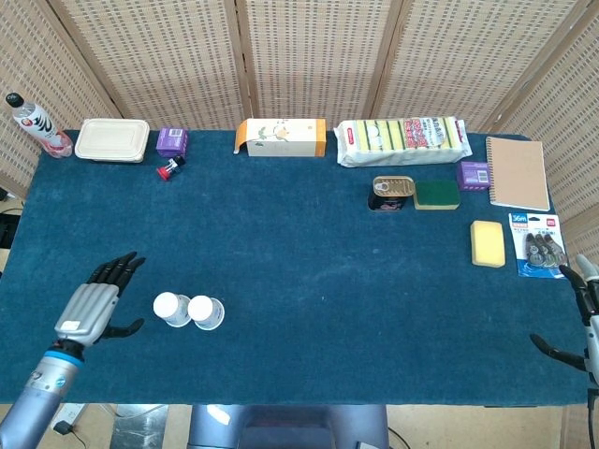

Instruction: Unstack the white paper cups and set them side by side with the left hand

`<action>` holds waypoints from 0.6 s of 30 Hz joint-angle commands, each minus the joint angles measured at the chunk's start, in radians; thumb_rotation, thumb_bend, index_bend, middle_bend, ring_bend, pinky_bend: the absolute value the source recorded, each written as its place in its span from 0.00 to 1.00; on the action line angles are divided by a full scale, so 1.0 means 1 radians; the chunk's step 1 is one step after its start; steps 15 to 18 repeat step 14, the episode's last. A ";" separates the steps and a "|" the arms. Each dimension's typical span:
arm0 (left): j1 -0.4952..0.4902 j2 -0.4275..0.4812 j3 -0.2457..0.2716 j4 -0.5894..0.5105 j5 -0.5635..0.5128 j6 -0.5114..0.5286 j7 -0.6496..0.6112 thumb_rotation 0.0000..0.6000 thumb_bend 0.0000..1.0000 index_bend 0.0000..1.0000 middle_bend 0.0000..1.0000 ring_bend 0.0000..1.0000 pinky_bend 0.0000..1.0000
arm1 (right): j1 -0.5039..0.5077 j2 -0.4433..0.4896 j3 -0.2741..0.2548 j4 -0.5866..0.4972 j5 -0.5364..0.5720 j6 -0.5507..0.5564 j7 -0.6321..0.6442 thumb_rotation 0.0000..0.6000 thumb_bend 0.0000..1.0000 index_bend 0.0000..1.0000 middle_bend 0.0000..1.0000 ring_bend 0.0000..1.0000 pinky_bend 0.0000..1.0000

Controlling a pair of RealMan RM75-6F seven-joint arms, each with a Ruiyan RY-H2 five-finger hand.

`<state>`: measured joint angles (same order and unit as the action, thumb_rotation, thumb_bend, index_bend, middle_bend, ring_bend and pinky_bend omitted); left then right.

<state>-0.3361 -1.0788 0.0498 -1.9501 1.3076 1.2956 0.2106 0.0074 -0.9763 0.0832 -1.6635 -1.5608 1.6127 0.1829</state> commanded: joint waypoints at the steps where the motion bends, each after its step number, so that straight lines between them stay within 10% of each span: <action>1: 0.125 0.027 0.043 0.027 0.090 0.172 -0.021 1.00 0.21 0.00 0.00 0.00 0.06 | -0.002 0.000 -0.001 -0.003 -0.002 0.004 -0.006 1.00 0.08 0.08 0.00 0.00 0.00; 18: 0.238 0.072 0.070 0.011 0.217 0.303 -0.007 1.00 0.19 0.00 0.00 0.00 0.06 | -0.008 -0.010 -0.006 -0.005 -0.027 0.026 -0.054 1.00 0.08 0.08 0.00 0.00 0.00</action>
